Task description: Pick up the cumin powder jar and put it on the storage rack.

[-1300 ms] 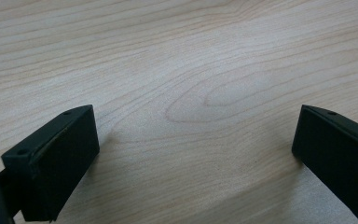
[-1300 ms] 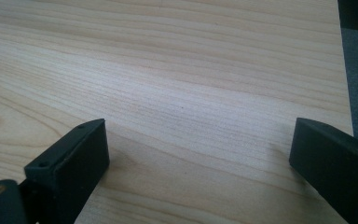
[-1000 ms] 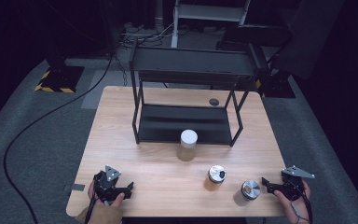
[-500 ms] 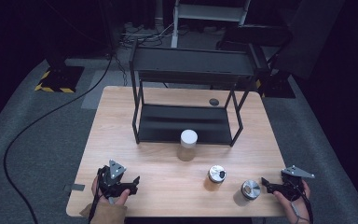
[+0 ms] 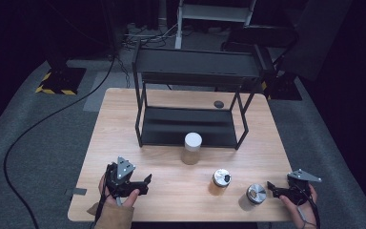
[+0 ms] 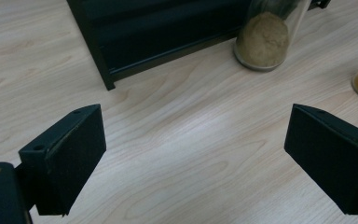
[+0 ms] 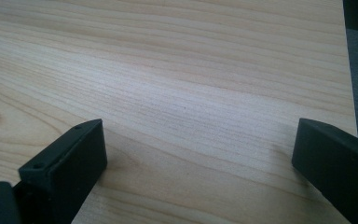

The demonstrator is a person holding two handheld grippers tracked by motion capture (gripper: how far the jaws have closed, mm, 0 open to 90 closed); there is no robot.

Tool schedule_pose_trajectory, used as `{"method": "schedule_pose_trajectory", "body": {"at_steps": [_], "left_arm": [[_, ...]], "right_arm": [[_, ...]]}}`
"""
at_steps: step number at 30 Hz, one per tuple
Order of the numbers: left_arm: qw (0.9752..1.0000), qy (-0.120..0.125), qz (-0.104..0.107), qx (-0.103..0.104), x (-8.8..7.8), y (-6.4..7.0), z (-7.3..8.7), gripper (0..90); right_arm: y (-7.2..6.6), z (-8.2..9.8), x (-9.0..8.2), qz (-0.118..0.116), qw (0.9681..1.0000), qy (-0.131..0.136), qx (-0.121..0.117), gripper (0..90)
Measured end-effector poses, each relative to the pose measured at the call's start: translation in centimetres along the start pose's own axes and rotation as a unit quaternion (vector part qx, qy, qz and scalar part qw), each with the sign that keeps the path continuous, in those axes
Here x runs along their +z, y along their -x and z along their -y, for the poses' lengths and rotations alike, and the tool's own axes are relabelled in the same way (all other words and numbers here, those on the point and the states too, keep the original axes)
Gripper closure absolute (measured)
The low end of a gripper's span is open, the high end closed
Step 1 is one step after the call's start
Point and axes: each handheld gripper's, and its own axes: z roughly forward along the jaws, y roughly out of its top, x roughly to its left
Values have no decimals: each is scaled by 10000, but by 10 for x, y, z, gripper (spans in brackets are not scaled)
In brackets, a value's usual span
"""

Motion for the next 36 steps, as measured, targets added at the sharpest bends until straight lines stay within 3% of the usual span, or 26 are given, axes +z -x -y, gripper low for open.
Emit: {"method": "schedule_pose_trajectory", "body": {"at_steps": [18, 36], "left_arm": [[9997, 203, 46, 101, -1, 5, -8, 51], [9988, 286, 239, 312, 13, 11, -34, 53]], "right_arm": [[0, 0, 0, -1, 10000, 1, 0, 30], [0, 0, 0, -7, 10000, 1, -10, 28]]}}
